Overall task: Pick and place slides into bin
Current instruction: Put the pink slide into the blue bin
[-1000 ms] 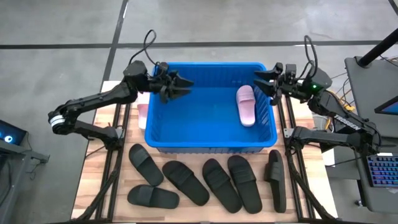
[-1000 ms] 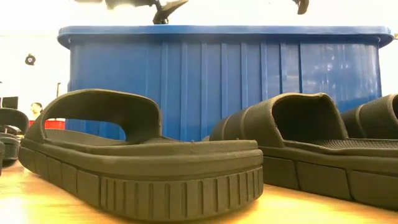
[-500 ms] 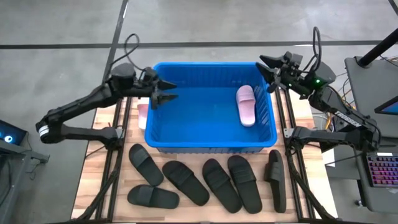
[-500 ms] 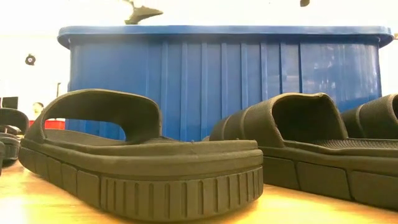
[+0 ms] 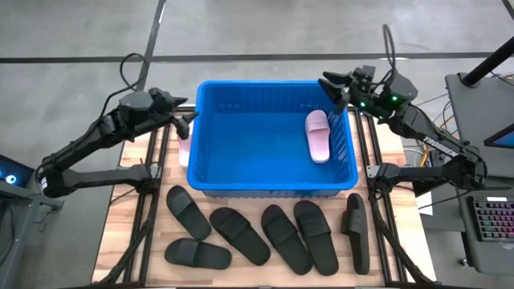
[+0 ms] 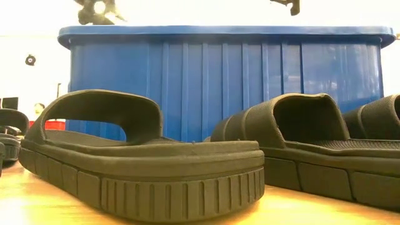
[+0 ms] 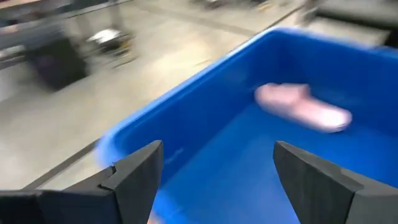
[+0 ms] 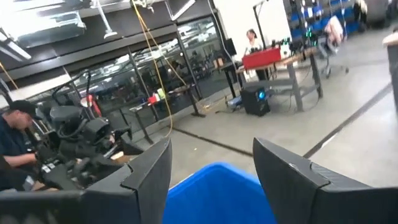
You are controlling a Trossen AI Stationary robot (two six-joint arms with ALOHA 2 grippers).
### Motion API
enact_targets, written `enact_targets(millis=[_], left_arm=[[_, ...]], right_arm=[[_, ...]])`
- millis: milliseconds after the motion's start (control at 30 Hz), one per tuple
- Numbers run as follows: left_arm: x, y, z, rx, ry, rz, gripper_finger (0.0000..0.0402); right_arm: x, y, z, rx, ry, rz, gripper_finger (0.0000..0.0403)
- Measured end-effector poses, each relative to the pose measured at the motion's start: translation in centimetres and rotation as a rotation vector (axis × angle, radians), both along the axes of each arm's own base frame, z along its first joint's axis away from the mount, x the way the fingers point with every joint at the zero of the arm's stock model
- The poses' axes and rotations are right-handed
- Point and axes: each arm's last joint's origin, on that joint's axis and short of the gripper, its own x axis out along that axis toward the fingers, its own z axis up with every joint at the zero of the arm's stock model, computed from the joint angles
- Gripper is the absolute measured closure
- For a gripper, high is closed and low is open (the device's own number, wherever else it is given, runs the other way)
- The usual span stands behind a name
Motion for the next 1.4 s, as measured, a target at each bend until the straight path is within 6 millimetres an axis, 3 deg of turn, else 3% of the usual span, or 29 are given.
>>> enact_targets(millis=[233, 467, 667, 800, 1000, 1400], left_arm=[[-1.0, 0.0, -1.1, -0.024, 0.104, 0.196, 0.0114], [-1.2, 0.7, -3.3, -0.163, 0.044, 0.609, 0.0114], [-0.8, 1.2, -6.2, -0.38, 0.169, 0.777, 0.0114], [0.4, 2.3, -7.0, -0.437, 0.182, 0.812, 0.0114], [1.1, 4.1, -6.5, -0.416, 0.275, 0.718, 0.0114], [0.6, 3.6, -5.3, -0.328, 0.588, 0.061, 0.0114]], right_arm=[[1.4, -0.7, -0.9, 0.07, 0.017, 0.04, 0.0188], [2.4, -1.3, -1.7, 0.09, 0.049, 0.039, 0.0188], [2.9, -1.6, -2.1, 0.1, 0.064, 0.039, 0.0188], [3.0, -1.7, -2.2, 0.102, 0.067, 0.039, 0.0188], [3.0, -1.6, -2.2, 0.101, 0.068, 0.057, 0.0188], [3.0, -1.5, -2.1, 0.096, 0.071, 0.091, 0.0188]])
